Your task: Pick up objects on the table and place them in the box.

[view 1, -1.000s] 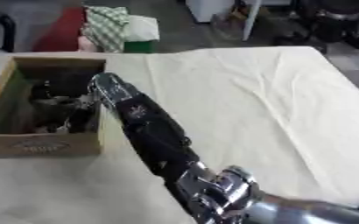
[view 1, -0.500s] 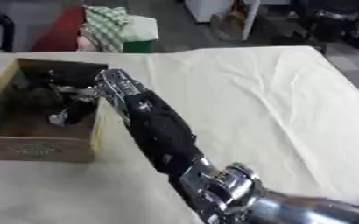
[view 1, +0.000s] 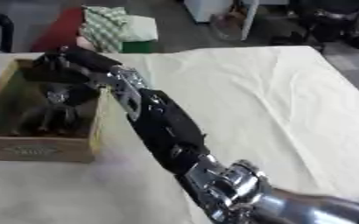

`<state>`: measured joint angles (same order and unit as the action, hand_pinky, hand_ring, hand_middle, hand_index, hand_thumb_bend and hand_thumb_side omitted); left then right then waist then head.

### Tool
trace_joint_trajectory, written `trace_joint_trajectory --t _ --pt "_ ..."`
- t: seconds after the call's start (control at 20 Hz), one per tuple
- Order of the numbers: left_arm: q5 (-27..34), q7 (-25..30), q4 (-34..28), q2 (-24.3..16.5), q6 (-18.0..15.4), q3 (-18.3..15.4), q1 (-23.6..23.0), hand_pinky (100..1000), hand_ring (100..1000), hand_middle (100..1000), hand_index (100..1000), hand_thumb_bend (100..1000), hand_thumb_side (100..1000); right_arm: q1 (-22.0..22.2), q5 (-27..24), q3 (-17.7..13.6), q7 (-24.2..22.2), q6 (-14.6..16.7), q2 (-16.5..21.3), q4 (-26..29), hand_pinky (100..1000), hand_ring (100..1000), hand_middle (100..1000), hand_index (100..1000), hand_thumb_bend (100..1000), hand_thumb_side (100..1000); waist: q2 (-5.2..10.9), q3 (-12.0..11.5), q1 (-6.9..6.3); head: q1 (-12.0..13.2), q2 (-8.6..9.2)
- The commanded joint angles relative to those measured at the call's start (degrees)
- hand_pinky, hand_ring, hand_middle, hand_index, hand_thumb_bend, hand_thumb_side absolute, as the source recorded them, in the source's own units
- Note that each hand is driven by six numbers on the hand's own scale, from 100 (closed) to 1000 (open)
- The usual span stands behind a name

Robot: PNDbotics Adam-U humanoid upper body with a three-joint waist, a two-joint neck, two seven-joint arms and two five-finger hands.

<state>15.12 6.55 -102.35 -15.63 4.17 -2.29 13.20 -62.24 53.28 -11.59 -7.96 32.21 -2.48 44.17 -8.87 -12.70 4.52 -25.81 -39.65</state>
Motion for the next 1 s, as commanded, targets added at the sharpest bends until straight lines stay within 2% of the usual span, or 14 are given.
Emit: trace_joint_trajectory --t 0.05,0.3,0.5,0.75,0.85,1.0 --pt "0.06 -0.35 -0.91 -1.02 -0.11 -0.64 0.38 646 665 575 558 100 857 -0.60 -15.12 1.64 -1.68 -2.37 3.83 0.75 727 579 597 767 100 579 0.72 0.27 -0.57 0.53 0.72" --pt "-0.01 -0.66 -0.97 -1.29 -0.26 -0.93 -0.02 646 665 575 558 100 857 1.55 -37.42 4.28 -10.91 -5.02 9.72 2.96 720 573 595 763 100 599 0.82 1.10 -0.52 1.30 0.86" --pt "-0.12 -0.85 -0.97 -1.49 -0.35 -1.18 -0.37 648 666 574 558 100 857 4.77 -48.97 4.56 -16.57 -7.71 14.72 4.83 708 562 587 754 100 647 0.92 1.87 -0.46 1.96 1.10" --pt "-0.32 -1.18 -0.98 -1.72 -0.42 -1.44 -0.70 648 666 574 558 100 857 8.99 -57.96 3.83 -18.90 -11.99 19.04 7.75 702 555 579 744 100 680 1.06 2.50 -0.20 2.67 1.04" --pt "-0.35 -1.21 -1.00 -1.76 -0.43 -1.45 -0.74 648 666 573 558 100 857 9.62 -59.51 3.77 -19.36 -13.02 19.56 8.57 699 550 573 736 100 707 1.07 2.57 -0.18 2.78 1.06" --pt "-0.49 -1.36 -0.94 -2.04 -0.49 -1.63 -1.05 648 667 573 558 100 858 13.61 -62.17 2.55 -19.14 -14.83 21.49 10.40 700 552 575 732 100 737 1.15 3.07 -0.14 3.31 1.25"
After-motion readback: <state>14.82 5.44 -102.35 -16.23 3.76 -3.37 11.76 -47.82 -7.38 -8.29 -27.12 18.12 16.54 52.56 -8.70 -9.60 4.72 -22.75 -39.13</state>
